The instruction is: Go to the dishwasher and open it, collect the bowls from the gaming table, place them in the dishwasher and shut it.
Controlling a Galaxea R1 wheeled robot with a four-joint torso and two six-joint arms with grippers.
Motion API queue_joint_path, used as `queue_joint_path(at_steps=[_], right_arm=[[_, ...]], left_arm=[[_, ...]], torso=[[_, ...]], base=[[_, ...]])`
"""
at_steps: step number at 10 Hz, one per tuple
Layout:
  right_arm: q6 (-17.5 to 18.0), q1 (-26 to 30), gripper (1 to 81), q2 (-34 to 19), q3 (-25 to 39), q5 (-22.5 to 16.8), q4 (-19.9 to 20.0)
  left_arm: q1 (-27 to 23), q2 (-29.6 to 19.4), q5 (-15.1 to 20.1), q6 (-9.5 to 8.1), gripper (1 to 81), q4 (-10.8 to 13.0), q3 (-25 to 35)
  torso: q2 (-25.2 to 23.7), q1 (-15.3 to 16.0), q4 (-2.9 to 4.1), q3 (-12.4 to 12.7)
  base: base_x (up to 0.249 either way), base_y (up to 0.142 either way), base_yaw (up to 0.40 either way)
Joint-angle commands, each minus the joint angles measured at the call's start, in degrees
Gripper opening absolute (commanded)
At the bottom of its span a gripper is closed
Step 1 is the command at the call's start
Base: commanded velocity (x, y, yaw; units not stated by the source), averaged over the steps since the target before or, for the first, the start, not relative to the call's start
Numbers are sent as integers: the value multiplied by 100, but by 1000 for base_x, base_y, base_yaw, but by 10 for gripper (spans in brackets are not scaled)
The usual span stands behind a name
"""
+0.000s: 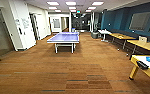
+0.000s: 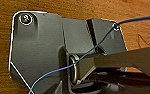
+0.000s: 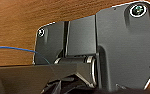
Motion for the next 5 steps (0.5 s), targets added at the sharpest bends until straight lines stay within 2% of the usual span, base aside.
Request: queue_joint_path(at_steps=[1,5], right_arm=[[-19,273,811,20,46,-274,-59],[-19,256,811,29,46,-274,-41]], left_arm=[[-194,12,370,-293,811,378,48],[-194,65,370,-293,811,378,48]], torso=[[0,0,0,0],[0,-6,0,0]], base=[[0,0,0],[0,0,0]])
